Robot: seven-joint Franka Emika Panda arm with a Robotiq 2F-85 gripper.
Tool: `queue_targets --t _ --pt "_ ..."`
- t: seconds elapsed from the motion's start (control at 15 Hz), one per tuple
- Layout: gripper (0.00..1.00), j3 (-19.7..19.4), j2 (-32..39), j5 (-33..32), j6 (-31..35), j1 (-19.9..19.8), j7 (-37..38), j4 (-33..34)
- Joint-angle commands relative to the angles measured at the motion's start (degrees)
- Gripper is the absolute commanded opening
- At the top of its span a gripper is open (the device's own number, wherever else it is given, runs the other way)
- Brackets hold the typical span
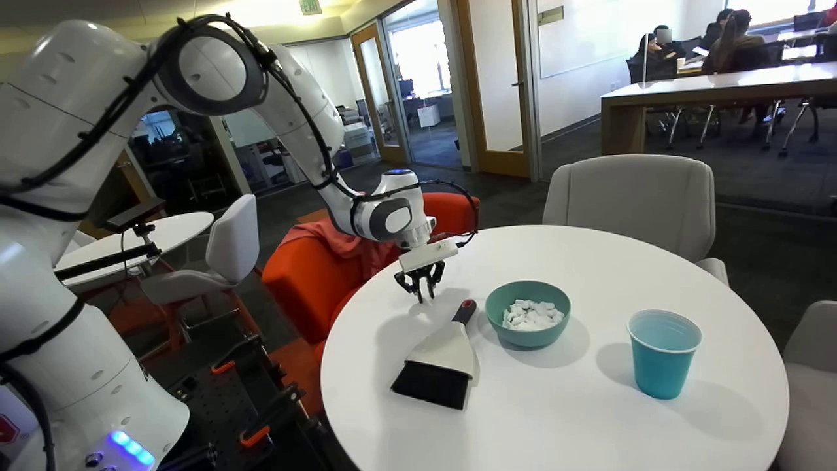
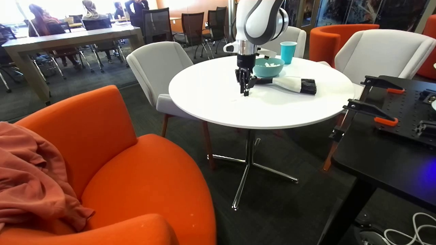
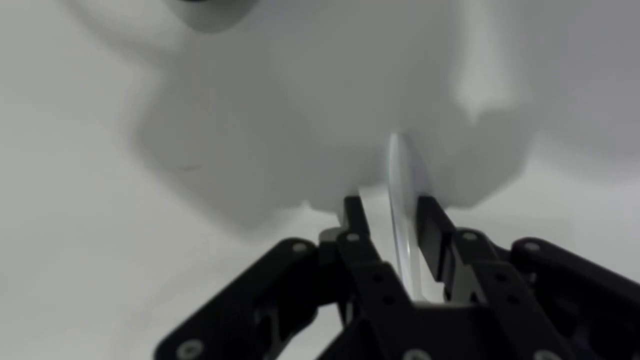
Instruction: Pour the contents of the cup into the bowl then use the spoon to mix them
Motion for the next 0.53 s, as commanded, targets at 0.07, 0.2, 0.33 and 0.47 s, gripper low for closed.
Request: queue_targets --t 0.07,0.2,0.33,0.47 --pt "0.03 -0.4 0.5 -1.1 -0.7 0.3 2.2 0.8" --pt "0.06 -0.5 0.3 -1.1 -0.5 0.4 2.5 0.5" --pt "0.03 -1.3 -1.1 -1.6 0.8 1.4 4.0 -1.1" --pt "0.04 -3.6 -3.5 -3.3 3.6 4.0 8.1 -3.7"
